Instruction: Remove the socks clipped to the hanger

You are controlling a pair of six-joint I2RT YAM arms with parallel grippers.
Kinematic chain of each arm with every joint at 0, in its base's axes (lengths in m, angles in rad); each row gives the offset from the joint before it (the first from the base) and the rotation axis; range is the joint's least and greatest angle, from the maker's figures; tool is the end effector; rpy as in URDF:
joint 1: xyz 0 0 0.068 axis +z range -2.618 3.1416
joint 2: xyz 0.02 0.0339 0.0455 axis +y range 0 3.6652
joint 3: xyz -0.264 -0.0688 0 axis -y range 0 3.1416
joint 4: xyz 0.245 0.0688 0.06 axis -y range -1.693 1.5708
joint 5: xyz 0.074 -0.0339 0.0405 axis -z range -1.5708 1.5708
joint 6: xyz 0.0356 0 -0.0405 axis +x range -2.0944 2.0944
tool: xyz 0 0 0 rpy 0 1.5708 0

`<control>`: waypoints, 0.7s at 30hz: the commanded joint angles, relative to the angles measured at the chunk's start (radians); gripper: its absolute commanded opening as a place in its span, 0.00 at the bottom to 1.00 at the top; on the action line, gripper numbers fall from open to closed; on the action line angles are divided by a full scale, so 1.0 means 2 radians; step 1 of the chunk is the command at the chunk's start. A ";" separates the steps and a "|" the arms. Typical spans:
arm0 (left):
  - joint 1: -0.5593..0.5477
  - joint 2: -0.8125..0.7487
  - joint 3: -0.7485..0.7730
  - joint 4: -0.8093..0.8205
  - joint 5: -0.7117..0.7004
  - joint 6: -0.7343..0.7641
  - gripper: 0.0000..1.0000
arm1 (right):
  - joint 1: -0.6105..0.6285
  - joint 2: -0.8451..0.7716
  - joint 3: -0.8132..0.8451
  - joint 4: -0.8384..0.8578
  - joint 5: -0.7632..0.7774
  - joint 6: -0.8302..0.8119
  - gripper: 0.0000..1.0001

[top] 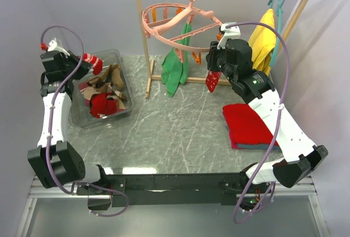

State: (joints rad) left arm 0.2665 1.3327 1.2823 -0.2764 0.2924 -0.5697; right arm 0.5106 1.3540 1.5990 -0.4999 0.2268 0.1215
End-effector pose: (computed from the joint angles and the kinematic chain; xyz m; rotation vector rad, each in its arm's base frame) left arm 0.2997 0.0712 0.3829 -0.5887 1.8193 -0.4827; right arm 0.2582 0.1355 0.4615 -0.1945 1.8152 0.2400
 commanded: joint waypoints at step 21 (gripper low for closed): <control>0.019 -0.014 -0.181 0.088 0.071 -0.100 0.66 | -0.001 -0.023 -0.013 0.019 -0.010 0.001 0.00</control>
State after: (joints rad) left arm 0.3042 1.4075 0.8921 -0.1158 0.4274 -0.7994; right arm 0.5106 1.3487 1.5814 -0.4858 0.2169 0.1215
